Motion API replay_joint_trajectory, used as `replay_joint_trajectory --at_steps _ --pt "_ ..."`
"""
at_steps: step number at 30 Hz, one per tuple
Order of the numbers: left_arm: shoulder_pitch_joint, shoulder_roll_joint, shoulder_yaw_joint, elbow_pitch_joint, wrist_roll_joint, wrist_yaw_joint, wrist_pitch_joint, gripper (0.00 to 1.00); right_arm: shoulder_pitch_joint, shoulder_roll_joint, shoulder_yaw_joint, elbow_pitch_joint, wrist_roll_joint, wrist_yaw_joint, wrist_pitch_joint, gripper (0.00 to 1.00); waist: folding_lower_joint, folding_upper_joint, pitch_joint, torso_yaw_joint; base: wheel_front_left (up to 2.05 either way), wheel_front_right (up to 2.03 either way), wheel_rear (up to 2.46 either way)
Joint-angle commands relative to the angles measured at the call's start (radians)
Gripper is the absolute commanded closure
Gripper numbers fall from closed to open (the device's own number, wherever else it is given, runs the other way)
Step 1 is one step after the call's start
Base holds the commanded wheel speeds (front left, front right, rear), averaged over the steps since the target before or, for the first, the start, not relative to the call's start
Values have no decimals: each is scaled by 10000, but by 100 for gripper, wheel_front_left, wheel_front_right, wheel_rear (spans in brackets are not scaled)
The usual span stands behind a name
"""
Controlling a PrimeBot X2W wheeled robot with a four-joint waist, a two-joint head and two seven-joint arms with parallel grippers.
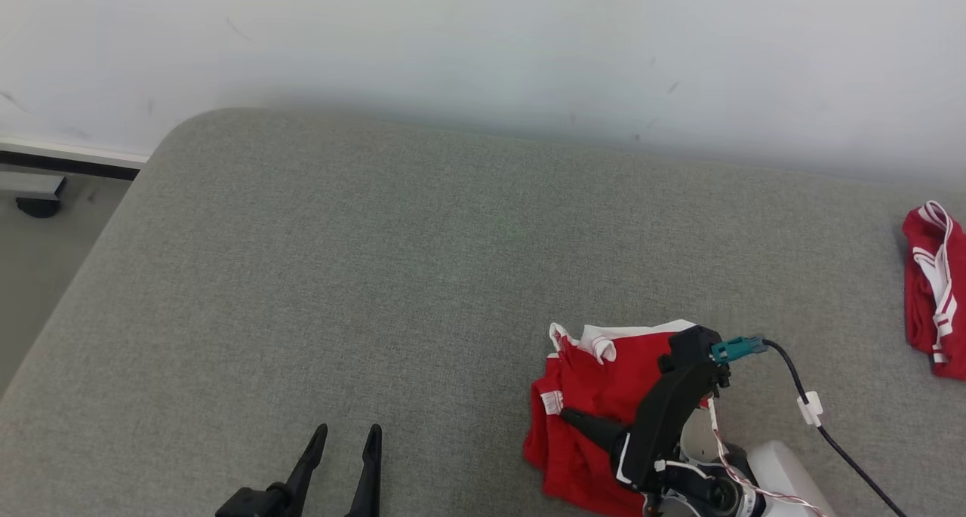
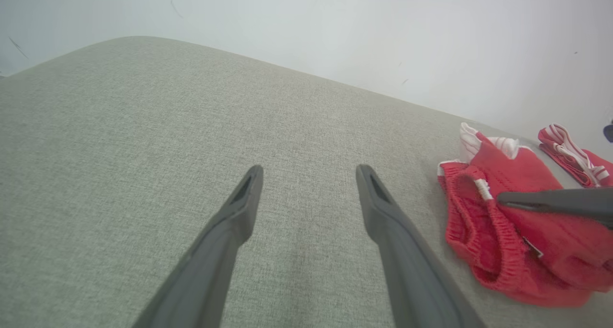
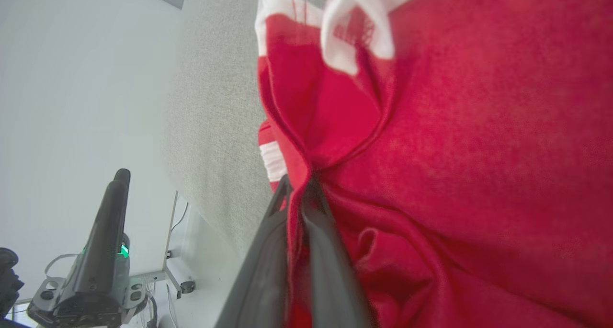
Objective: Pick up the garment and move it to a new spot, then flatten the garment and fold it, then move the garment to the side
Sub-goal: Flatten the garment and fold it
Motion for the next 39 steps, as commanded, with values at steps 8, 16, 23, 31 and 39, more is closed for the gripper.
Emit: replay_joint_trajectory --at_steps 8,16,23,31,39 --pt "-72 -17 180 98 14 9 -29 0 -265 40 542 317 180 -26 -1596 0 -1 -1 -150 -150 0 0 0" --pt "281 17 635 -66 154 9 -31 0 66 -799 255 -856 698 -26 -3526 0 -1 -1 -301 -494 0 0 0" --pt "367 24 936 -218 233 9 -31 0 584 -1828 295 -1531 -430 -27 -6044 0 -1 -1 -144 -753 0 0 0" --pt "341 69 1177 -355 540 9 -31 0 1252 -2541 1067 -831 -1960 -26 -7522 100 -1 -1 -106 -837 0 0 0" --pt "383 50 1273 -359 746 9 -29 0 893 -2616 2278 372 -2564 -27 -8342 100 -1 -1 -112 -771 0 0 0"
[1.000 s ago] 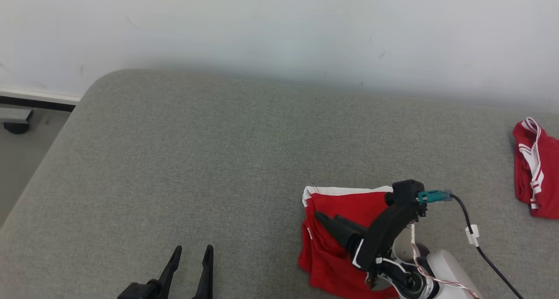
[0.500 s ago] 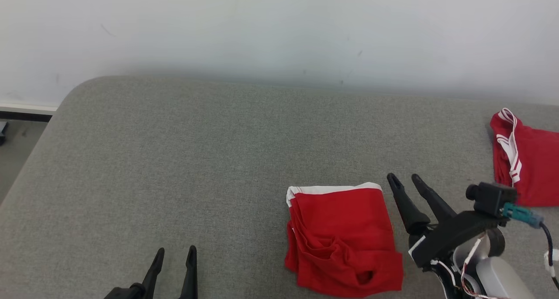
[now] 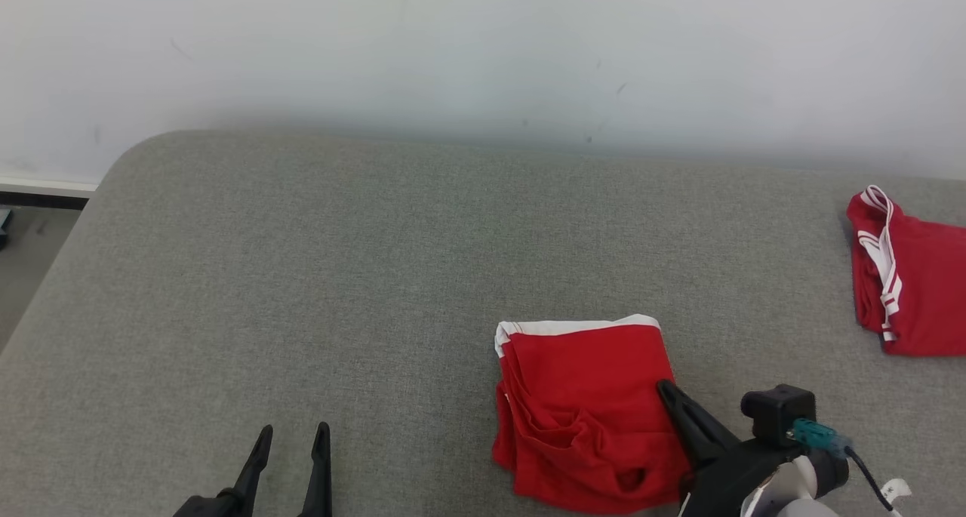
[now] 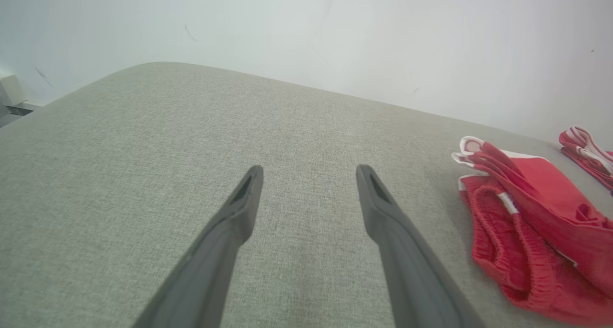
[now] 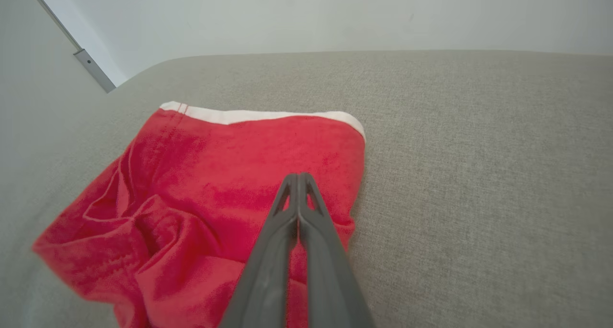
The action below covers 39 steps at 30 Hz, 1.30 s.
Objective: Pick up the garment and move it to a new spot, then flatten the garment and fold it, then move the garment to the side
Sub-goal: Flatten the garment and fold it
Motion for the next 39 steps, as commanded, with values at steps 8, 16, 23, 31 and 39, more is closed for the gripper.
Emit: replay_joint_trajectory --at_steps 8,16,23,31,39 --pt "-6 44 -213 170 25 9 -31 0 -803 221 1546 2121 -487 -29 -803 100 0 -1 -78 447 0 0 0" --pt "157 50 -301 247 -26 9 -29 0 -753 656 3107 2825 113 -29 -1493 100 0 -1 -215 739 0 0 0" --pt "175 26 -359 244 -40 9 -29 0 -660 1199 4072 2593 516 -29 -1829 100 0 -1 -291 803 0 0 0" --pt "257 -4 -363 216 29 9 -31 0 -621 1558 4264 2528 172 -29 -1875 100 0 -1 -399 752 0 0 0" --pt "403 -41 -213 120 54 9 -31 0 -374 1352 2926 1658 -191 -30 -1873 100 0 -1 -525 457 0 0 0"
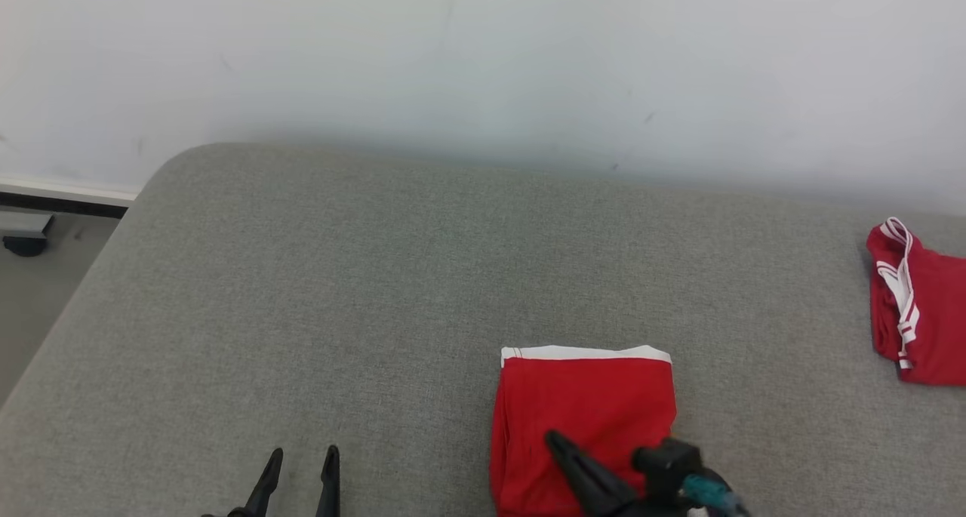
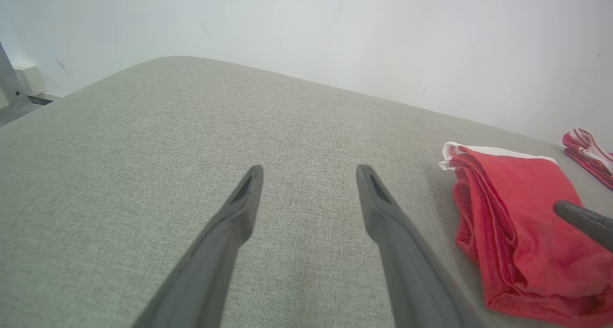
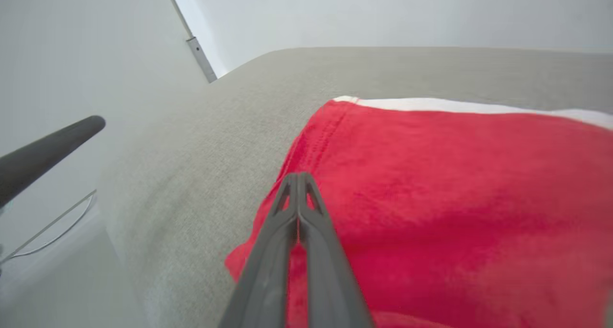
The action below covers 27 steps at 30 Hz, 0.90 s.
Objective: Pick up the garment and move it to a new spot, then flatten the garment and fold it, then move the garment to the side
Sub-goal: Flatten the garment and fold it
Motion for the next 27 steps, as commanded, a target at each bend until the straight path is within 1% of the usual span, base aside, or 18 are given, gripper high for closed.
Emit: replay_joint_trajectory --at_steps 1,6,10,12,13,17,23,24,25,26,27 --pt "76 -40 83 -109 96 11 -32 0 258 -99 -660 -351 -275 -30 -38 100 0 0 -62 -160 0 0 0" --pt "165 -67 263 -344 193 9 -32 0 932 -47 -3045 -1568 -1430 -30 -36 100 0 0 -121 -486 0 0 0" --pt "219 -87 313 -512 287 9 -32 0 1706 267 -4672 -2566 -2367 -30 -36 100 0 0 -144 -778 0 0 0" --pt "238 -95 324 -581 360 9 -31 0 2088 469 -5327 -3009 -2718 -30 -37 100 0 0 -147 -922 0 0 0" --pt "238 -95 324 -581 360 9 -31 0 2088 469 -5327 -3009 -2718 -30 -37 100 0 0 -147 -922 0 0 0" --pt "224 -104 377 -761 612 9 -31 0 2777 808 -6200 -3753 -3191 -30 -35 100 0 0 -127 -1181 0 0 0" --pt "282 -100 525 -1026 1009 11 -32 0 3512 1118 -6816 -4440 -3650 -30 -36 100 0 0 -74 -1493 0 0 0" --pt "303 -105 540 -1062 1072 11 -31 0 3578 1151 -6882 -4522 -3722 -30 -37 77 0 0 -69 -1526 0 0 0" --pt "331 -106 577 -1090 1106 11 -32 0 3650 1176 -6954 -4606 -3811 -30 -36 51 0 0 -70 -1558 0 0 0" --pt "353 -105 615 -1112 1151 11 -31 0 3711 1190 -7009 -4689 -3885 -30 -37 4 0 0 -70 -1587 0 0 0" --pt "370 -105 657 -1131 1182 11 -32 0 3780 1203 -7089 -4747 -3892 -30 -37 0 0 0 -73 -1616 0 0 0"
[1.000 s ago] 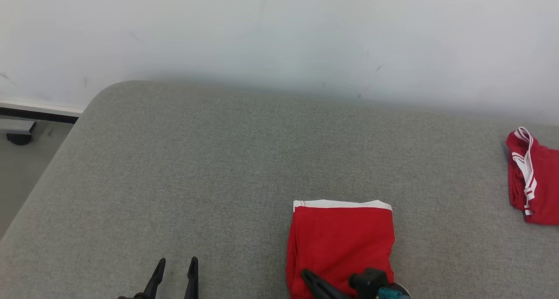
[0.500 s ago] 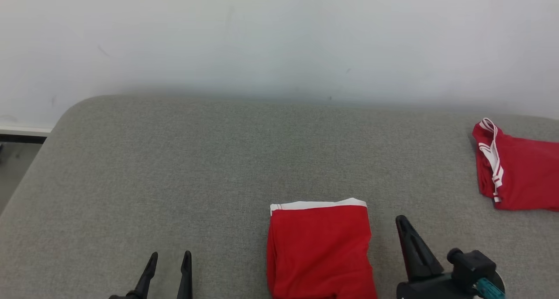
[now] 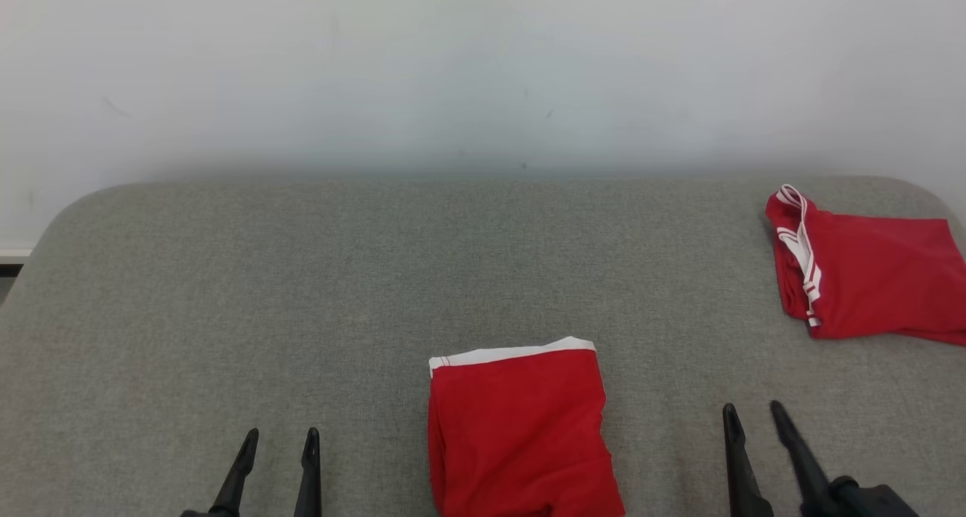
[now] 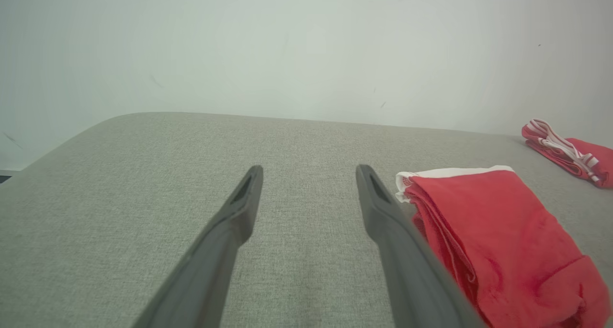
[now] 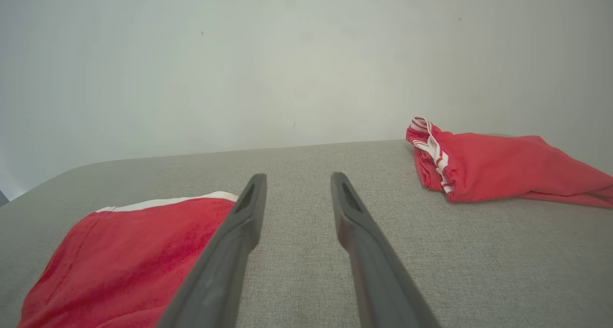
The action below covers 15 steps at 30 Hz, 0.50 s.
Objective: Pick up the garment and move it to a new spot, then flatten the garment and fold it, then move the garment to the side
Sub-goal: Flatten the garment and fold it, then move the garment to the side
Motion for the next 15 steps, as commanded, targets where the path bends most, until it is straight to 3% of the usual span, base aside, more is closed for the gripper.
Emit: replay_joint_trajectory --at_steps 1,15 --pt "151 -11 64 -62 105 12 -31 0 144 32 -98 -102 -28 -30 -35 0 0 0 1 -57 0 0 0" --pt "278 -23 324 -373 544 12 -32 0 375 55 -631 -426 199 -30 -36 0 0 0 -28 -131 0 0 0"
